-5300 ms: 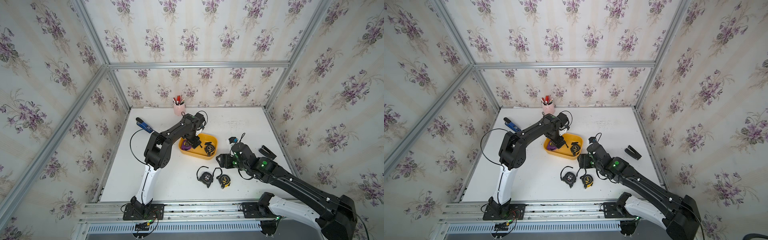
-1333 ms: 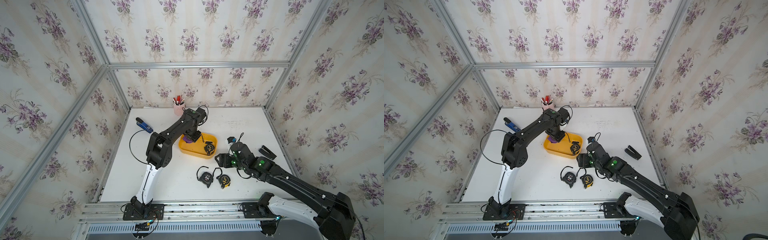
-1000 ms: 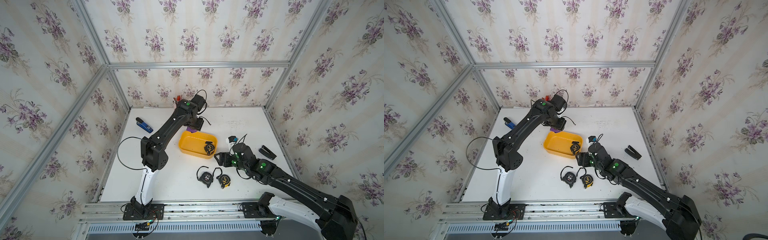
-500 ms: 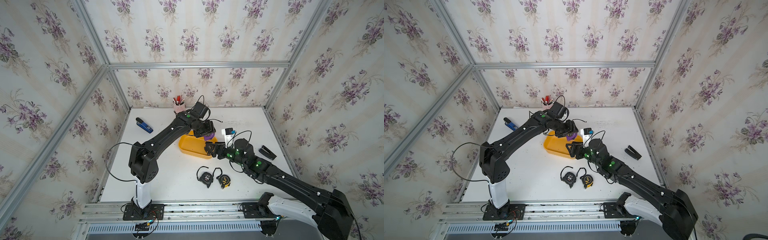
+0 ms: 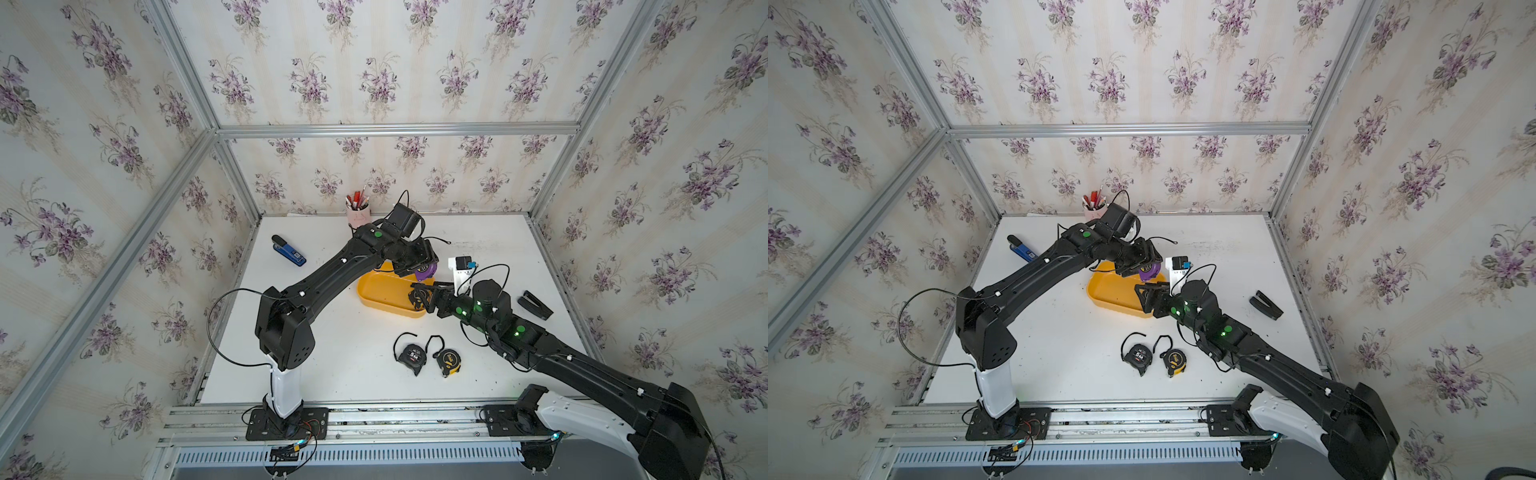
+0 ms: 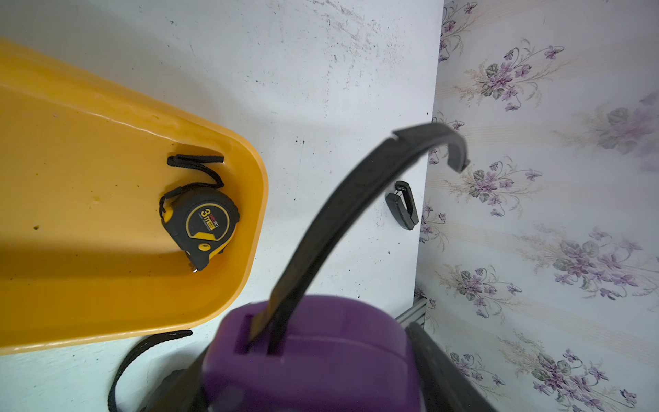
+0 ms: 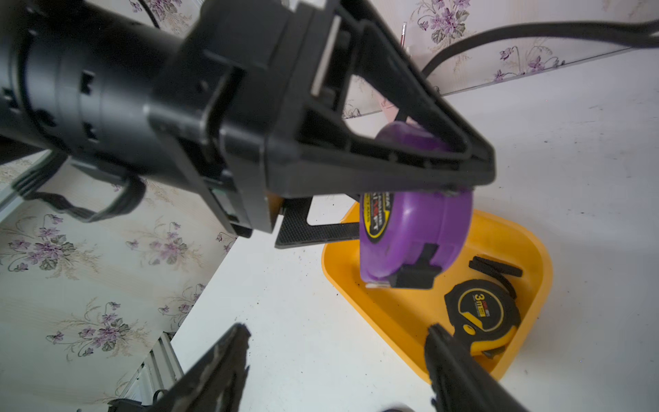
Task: Take the tape measure out of the storage box
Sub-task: Place the tape measure at the center of the board.
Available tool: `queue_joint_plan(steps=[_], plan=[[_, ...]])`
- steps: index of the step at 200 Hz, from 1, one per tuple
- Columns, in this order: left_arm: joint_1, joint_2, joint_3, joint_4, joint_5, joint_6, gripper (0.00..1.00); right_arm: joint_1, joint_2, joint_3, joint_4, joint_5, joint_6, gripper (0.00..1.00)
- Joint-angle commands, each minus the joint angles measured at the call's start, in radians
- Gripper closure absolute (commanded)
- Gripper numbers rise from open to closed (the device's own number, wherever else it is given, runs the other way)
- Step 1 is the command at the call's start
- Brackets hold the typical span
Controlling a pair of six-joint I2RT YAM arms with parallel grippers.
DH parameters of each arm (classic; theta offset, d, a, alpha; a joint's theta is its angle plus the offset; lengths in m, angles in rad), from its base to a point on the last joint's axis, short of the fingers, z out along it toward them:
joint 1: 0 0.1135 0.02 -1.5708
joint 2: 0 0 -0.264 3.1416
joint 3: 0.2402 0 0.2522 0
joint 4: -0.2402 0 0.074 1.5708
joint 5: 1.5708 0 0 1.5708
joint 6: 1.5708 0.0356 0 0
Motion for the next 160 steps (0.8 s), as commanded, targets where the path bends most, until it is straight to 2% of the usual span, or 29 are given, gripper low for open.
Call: queue_joint_plan(steps=[1,117,135,160], plan=[[-0.002,-0.028,-0.015,0.019,0.005,-0.007,0.50,-0.002,-0.005,-0.010,0.027,0.060,-0.020,0.20],[-0.036,-0.101,-0.105,0.033,0.047,-0.017,0.47,-0.034,0.059,0.011,0.097,0.078,-0.052,0.21],[-0.041,-0.119,-0.133,0.057,0.061,-0.024,0.47,-0.050,0.083,0.015,0.119,0.072,-0.042,0.26],[-0.044,-0.124,-0.134,0.060,0.084,-0.018,0.46,-0.052,0.108,0.026,0.134,0.059,-0.039,0.42]])
